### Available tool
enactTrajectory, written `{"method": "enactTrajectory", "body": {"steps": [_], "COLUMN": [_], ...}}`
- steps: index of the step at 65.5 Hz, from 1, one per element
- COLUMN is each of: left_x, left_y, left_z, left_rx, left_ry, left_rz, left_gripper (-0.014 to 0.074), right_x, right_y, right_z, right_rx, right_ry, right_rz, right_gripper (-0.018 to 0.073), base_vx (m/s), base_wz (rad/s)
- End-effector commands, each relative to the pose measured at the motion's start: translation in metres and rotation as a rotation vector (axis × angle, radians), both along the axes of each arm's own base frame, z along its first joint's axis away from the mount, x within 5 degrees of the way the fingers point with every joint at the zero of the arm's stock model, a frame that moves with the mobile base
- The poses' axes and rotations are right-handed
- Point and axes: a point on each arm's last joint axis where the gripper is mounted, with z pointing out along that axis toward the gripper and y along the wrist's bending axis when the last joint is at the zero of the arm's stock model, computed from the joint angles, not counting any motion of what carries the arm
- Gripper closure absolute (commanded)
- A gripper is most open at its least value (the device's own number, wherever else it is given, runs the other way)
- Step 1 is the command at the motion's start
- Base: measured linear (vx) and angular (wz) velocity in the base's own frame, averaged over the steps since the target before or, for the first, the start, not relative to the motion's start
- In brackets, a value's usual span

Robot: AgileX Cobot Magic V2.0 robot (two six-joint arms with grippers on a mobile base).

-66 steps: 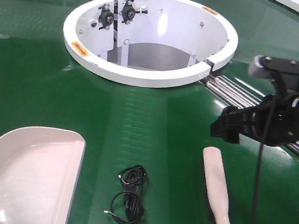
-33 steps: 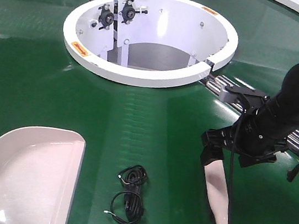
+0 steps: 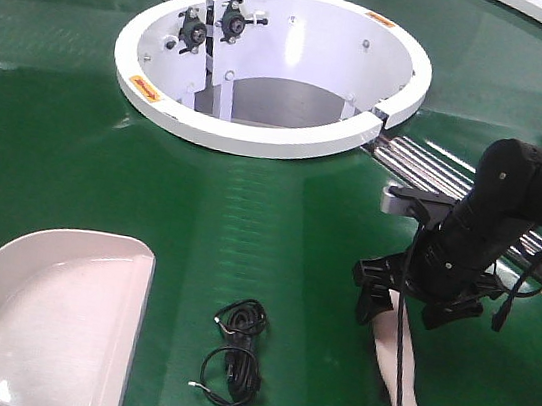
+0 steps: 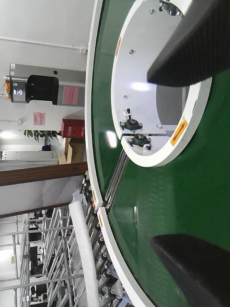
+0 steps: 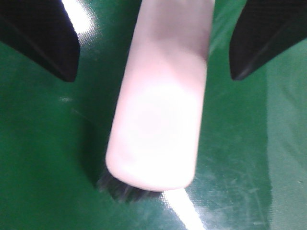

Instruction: Clean and inspect green conveyor with broom and dustpan

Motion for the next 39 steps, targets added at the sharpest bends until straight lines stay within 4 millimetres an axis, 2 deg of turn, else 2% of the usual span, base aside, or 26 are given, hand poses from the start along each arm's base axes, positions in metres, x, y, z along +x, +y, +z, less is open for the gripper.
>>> {"method": "enactTrajectory", "body": {"steps": [1,8,15,23,32,39], "left_x": [-0.002,-0.002,-0.002,-0.002,-0.002,-0.002], "left_y": [-0.001,-0.001,-0.001,-0.001,-0.001,-0.001], "left_z": [0.017,0.017,0.017,0.017,0.017,0.017], "left_rx": [-0.004,-0.004,-0.004,-0.004,-0.004,-0.004], "left_ry": [-0.099,-0.099,-0.099,-0.099,-0.096,-0.093], "left_rz": [-0.01,-0.01,-0.01,-0.01,-0.01,-0.009], "left_gripper": [0.002,0.002,0.002,0.002,0.002,0.002], "right_x": [0.003,0.005,0.006,0.006,0.004,0.005], "right_y": [0.001,0.0,0.0,-0.001,-0.001,0.0], "right_z": [0.021,0.019,0.016,0.015,0.024,0.04], "right_rx": [0.018,0.014,0.004,-0.002,-0.005,-0.003], "right_ry": [-0.077,-0.083,-0.082,-0.072,-0.032,-0.017], "right_rz": [-0.005,-0.007,-0.013,-0.027,-0.013,0.002], "right_gripper": [0.0004,0.0109,0.0309,0.0577,0.0571,0.0569], "base_vx": [0.0,0.0,0.0,0.0,0.0,0.0], "base_wz": [0.0,0.0,0.0,0.0,0.0,0.0]}}
